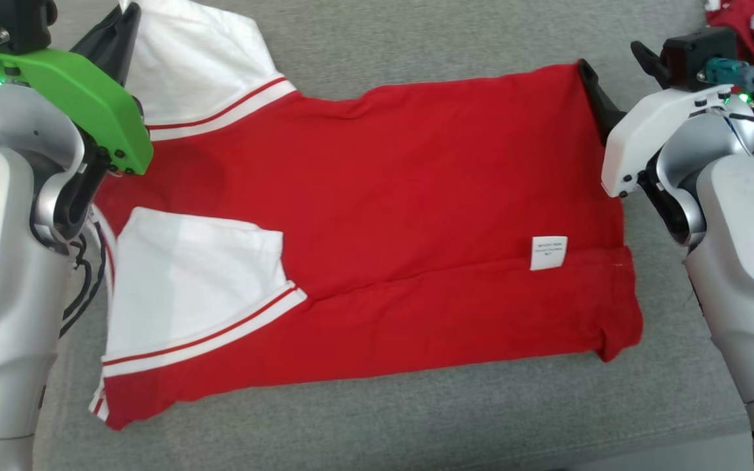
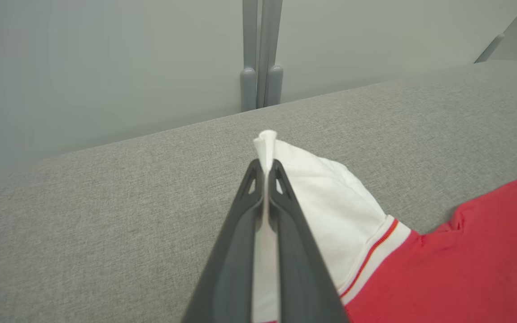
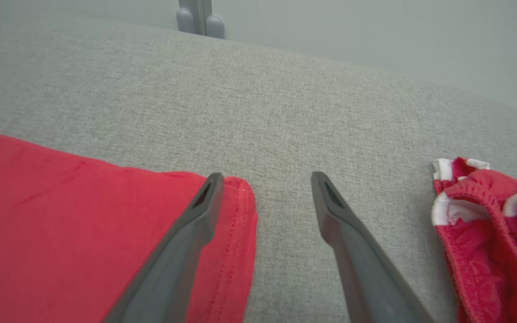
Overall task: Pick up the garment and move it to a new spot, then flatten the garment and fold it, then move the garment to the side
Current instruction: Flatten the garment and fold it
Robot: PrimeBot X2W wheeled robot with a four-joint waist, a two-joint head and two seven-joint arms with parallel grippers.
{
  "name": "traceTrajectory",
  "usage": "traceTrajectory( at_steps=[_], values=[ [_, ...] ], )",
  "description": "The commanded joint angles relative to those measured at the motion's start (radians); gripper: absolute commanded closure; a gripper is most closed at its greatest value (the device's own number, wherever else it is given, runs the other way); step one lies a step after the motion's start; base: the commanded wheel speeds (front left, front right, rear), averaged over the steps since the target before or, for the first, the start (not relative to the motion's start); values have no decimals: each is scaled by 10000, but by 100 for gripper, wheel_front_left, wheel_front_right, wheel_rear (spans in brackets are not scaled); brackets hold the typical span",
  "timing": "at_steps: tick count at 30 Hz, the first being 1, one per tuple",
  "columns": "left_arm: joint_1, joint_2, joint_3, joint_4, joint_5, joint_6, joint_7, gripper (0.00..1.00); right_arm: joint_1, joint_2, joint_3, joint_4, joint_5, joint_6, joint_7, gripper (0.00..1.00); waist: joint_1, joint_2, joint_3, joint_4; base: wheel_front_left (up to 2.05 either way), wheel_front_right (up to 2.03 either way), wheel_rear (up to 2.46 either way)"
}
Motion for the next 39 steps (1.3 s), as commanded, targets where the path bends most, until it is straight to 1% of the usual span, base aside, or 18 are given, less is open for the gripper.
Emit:
traceTrajectory(
  at_steps=[1, 4, 6, 7, 9, 11, 12, 13, 17, 22, 26, 29, 32, 34, 39],
  values=[
    [128, -27, -29, -34, -56, -28, -98, 100, -179, -178, 106, 335, -88, 0, 166, 0, 0, 0, -200, 516, 0, 0, 0],
    [207, -63, -104, -35, -121, -51, -208, 100, -531, -326, 321, 1056, -153, 0, 534, 0, 0, 0, -225, 671, 0, 0, 0],
    [218, -80, -128, -7, -160, -57, -245, 100, -653, -310, 454, 1414, -31, 0, 664, 1, 0, 0, -241, 728, 0, 0, 0],
    [226, -88, -140, 9, -172, -59, -273, 100, -698, -330, 510, 1575, -19, 0, 743, 13, 0, 0, -250, 748, 0, 0, 0],
    [232, -112, -165, 43, -181, -65, -315, 100, -768, -338, 621, 1882, 95, 0, 854, 51, 0, 0, -276, 777, 0, 0, 0],
    [222, -116, -170, 93, -213, -67, -346, 100, -791, -320, 712, 2165, 178, 0, 968, 72, 0, 0, -308, 785, 0, 0, 0],
    [221, -119, -179, 106, -224, -71, -397, 100, -835, -318, 741, 2253, 211, -2, 958, 88, 0, 0, -332, 782, 0, 0, 0],
    [218, -121, -188, 111, -228, -75, -425, 100, -880, -313, 736, 2303, 239, -5, 875, 100, 0, 0, -352, 775, 0, 0, 0],
    [177, -157, -231, 183, -180, -52, -607, 100, -1107, -294, 567, 2389, 103, -8, 171, 100, 0, 0, -496, 718, 0, 0, 0],
    [213, -255, -190, 317, -247, 6, -910, 100, -1261, -73, 198, 2596, -208, -8, -925, 100, 0, 0, -837, 639, 0, 0, 0],
    [704, -288, -193, 234, -382, -15, -1220, 100, -841, 154, 118, 2614, -118, -6, -1552, 100, 0, 0, -1208, 648, 0, 0, 0],
    [1326, -261, -192, -83, -519, -32, -1490, 100, -331, 226, 41, 2410, 105, -6, -2071, 100, 0, 0, -1459, 675, 0, 0, 0],
    [2381, -255, -121, -580, -678, 135, -1730, 100, 475, 233, -274, 2066, 124, -6, -2730, 100, 0, 0, -1744, 738, 0, 0, 0],
    [3133, -274, -25, -1065, -858, 308, -1901, 100, 1139, 355, -539, 1741, 173, -6, -3057, 100, 0, 0, -1919, 807, 0, 0, 0],
    [5050, -215, 254, -2285, -1126, 870, -2259, 100, 2837, 568, -1284, 619, 166, -6, -3407, 100, 0, 0, -2262, 1005, 0, 0, 0]
  ],
)
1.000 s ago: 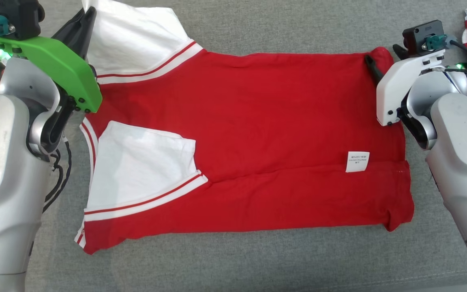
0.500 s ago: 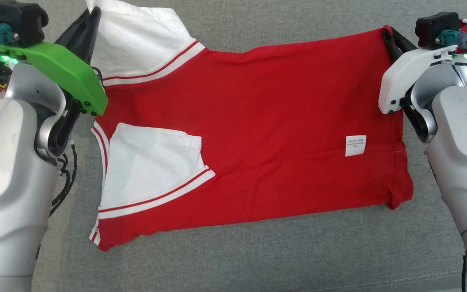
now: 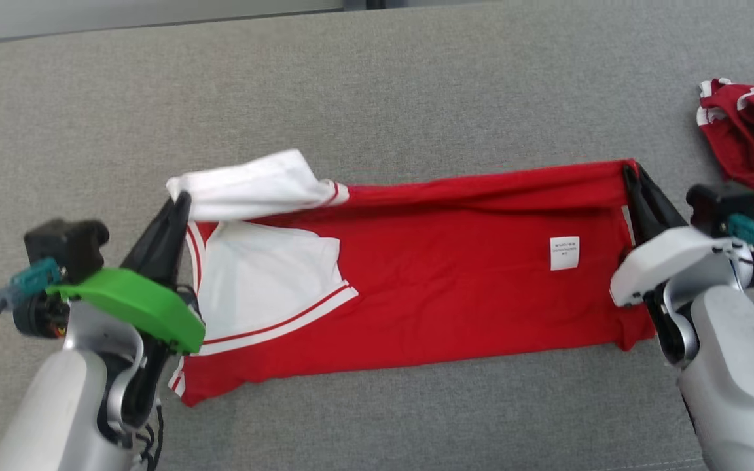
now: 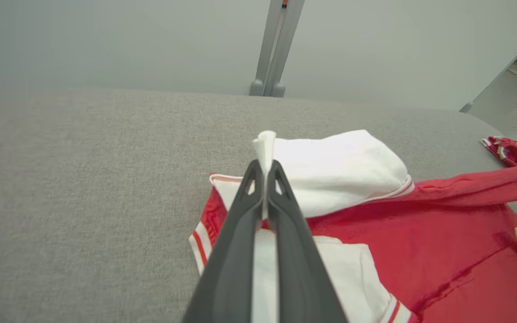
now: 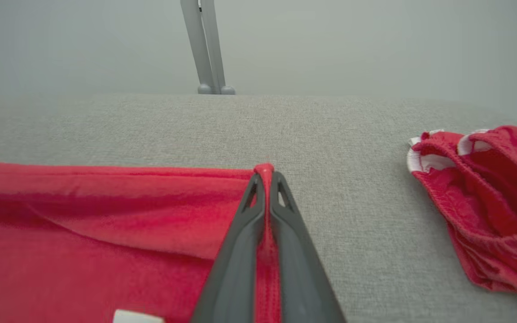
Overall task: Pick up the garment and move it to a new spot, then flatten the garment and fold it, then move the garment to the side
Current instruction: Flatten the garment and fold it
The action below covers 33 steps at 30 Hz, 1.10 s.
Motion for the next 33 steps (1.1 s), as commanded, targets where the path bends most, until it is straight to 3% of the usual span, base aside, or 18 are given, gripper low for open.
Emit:
traceTrajectory(
  at_steps=[1, 8, 17, 18, 19, 20, 22, 33],
  values=[
    [531, 37, 59, -281, -80, 178, -124, 100, 533, 105, -234, -372, -49, -14, -39, 100, 0, 0, -267, 210, 0, 0, 0],
    [2310, -240, -23, -802, -94, 823, -422, 100, 2463, 775, -1121, -2198, -398, -14, 417, 100, 0, 0, -678, 360, 0, 0, 0],
    [2991, -670, -204, -205, -344, 930, -708, 100, 3716, 1303, -1564, -3357, -744, -14, 952, 100, 0, 0, -969, 396, 0, 0, 0],
    [2989, -676, -210, -90, -303, 951, -768, 67, 3802, 1334, -1552, -3377, -752, -14, 985, 86, 0, 0, -993, 395, 0, 0, 0],
    [2980, -690, -202, 32, -242, 975, -869, 11, 3906, 1376, -1552, -3424, -680, -14, 1000, 65, 0, 0, -1023, 394, 0, 0, 0],
    [2992, -780, -156, 111, -295, 1013, -991, 0, 4001, 1416, -1583, -3473, -618, -14, 998, 28, 0, 0, -1050, 394, 0, 0, 0],
    [3001, -877, -62, 189, -303, 1068, -1257, 0, 4188, 1470, -1711, -3557, -582, -14, 980, 0, 0, 0, -1099, 400, 0, 0, 0],
    [2796, -1048, 256, 307, 265, 1578, -2682, 0, 4807, 1618, -2688, -4199, -587, -12, 1044, 0, 0, 0, -1359, 419, 0, 0, 0]
  ],
)
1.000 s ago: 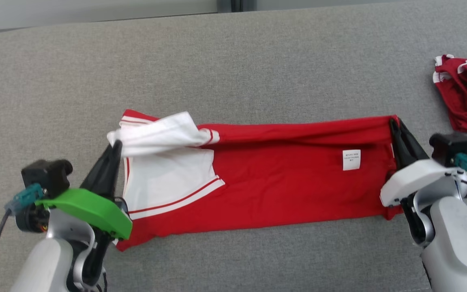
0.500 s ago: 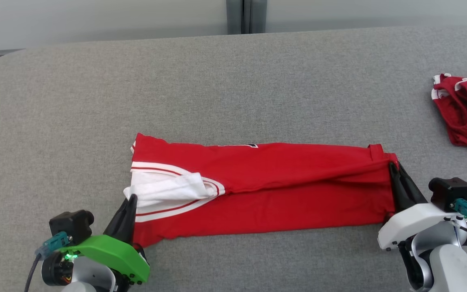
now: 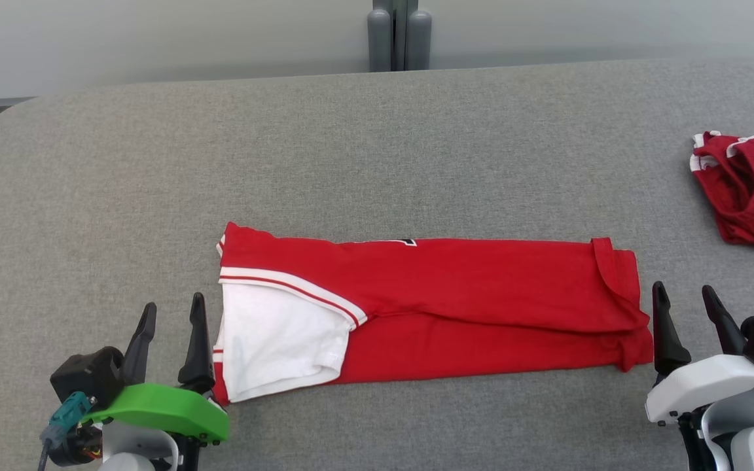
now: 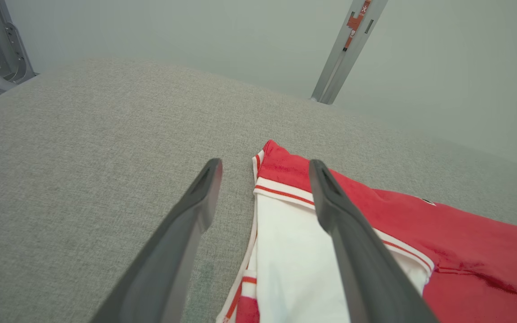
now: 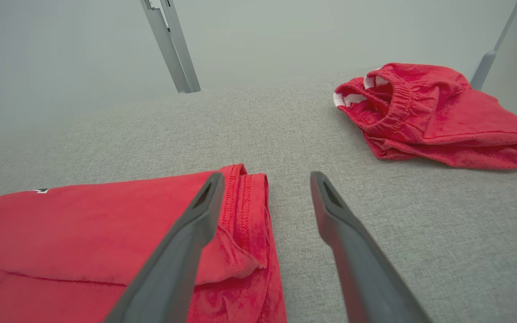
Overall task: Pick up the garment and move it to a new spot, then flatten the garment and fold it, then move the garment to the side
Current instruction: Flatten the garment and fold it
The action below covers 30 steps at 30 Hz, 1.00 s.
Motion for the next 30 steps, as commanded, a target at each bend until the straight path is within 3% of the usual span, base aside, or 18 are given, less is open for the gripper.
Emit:
traceTrajectory(
  at_steps=[1, 9, 19, 25, 27, 28, 30],
  values=[
    [-107, -24, 11, 52, 103, 95, -120, 0, 101, -1, -49, -31, -84, -10, 145, 0, 1, 0, -35, 11, 0, 0, 0],
    [-383, -156, -32, 292, 445, 326, -435, 0, -458, -183, 487, 534, -160, -9, 1522, 0, 1, 0, 26, 115, 0, 0, 0],
    [-643, -227, -49, 545, 486, 324, -602, 0, -1498, -790, 628, 2368, -277, -10, 2673, 0, 1, 0, 130, 502, 0, 0, 0],
    [-641, -180, -29, 612, 487, 324, -643, 0, -1596, -723, 618, 3307, 53, -10, 3047, 2, 1, 0, 107, 672, 0, 0, 0],
    [-631, -159, -28, 621, 494, 333, -658, 0, -1621, -701, 727, 3453, 247, -4, 3068, 59, 1, 0, 94, 675, 0, 0, 0],
    [-618, -140, -23, 625, 503, 349, -664, 0, -1640, -714, 781, 3515, 321, -6, 3054, 76, 1, 0, 84, 662, 0, 0, 0],
    [-607, -101, -29, 645, 526, 342, -662, 0, -1700, -730, 834, 3571, 450, -6, 2921, 100, 1, 0, 65, 612, 0, 0, 0]
  ],
)
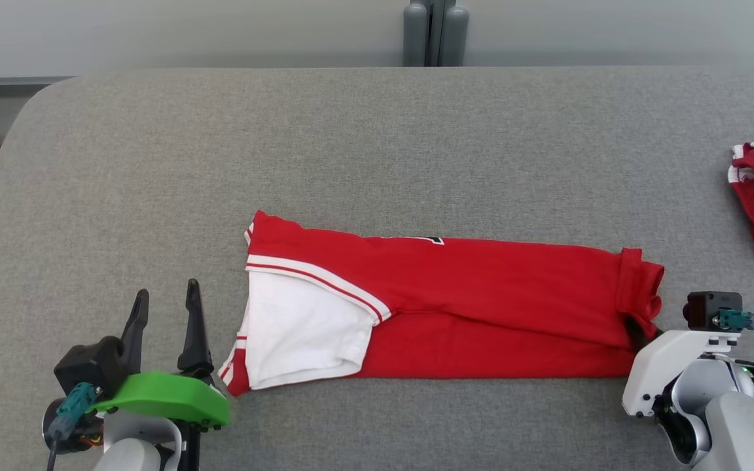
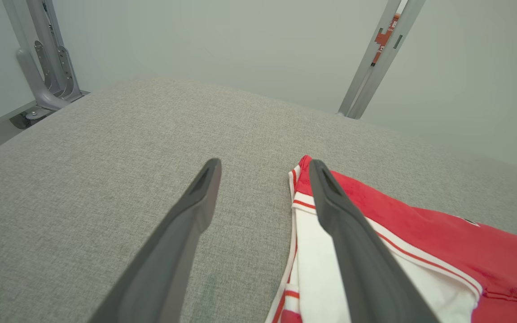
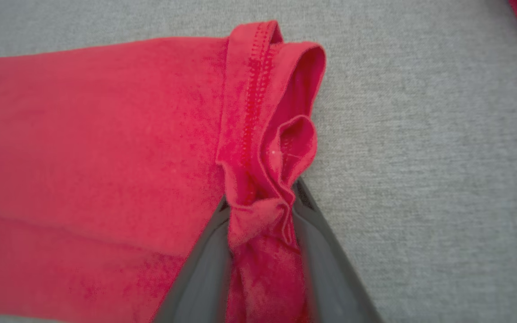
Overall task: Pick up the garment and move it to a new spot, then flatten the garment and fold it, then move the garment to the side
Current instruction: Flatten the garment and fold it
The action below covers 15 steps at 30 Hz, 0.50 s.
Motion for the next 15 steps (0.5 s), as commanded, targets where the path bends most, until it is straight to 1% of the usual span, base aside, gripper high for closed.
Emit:
traceTrajectory(
  at_steps=[1, 7, 14, 15],
  values=[
    [-116, 72, 24, 34, 100, 30, -38, 0, -32, 10, 55, 203, 82, -10, -5, 100, 0, 0, -20, -65, 0, 0, 0],
    [-206, 106, -91, 75, 126, 18, 30, 0, -441, -348, 15, 291, 304, -13, -340, 100, 0, 0, -96, -384, 0, 0, 0],
    [-243, 87, -201, 91, 151, 54, 63, 0, -376, -1185, -445, -86, 434, -11, -347, 100, 0, 0, -164, -764, 0, 0, 0],
    [-237, 75, -215, 102, 148, 54, 63, 0, -311, -1221, -542, -229, 531, -10, -322, 100, 0, 0, -176, -805, 0, 0, 0]
  ],
)
